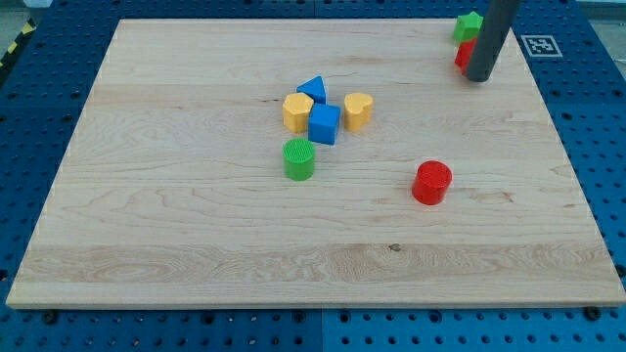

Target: Point your arm closer to the red circle

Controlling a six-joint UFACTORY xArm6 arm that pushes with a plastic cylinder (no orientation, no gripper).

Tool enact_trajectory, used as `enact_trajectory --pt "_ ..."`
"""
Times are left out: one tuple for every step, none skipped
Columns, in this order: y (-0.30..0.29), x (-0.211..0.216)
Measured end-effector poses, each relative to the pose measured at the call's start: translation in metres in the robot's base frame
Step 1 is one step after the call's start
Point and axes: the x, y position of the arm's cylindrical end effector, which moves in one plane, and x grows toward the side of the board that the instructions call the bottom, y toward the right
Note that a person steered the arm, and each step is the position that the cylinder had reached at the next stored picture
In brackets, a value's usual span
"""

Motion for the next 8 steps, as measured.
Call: enact_trajectory --pt "0.000 -0.018" --pt "-0.001 0.014" --pt "-0.001 0.079" --pt "0.001 0.144" --pt "0.003 0.205" --pt "-0.012 0.254" --pt "-0.106 0.248" --pt "-0.124 0.227"
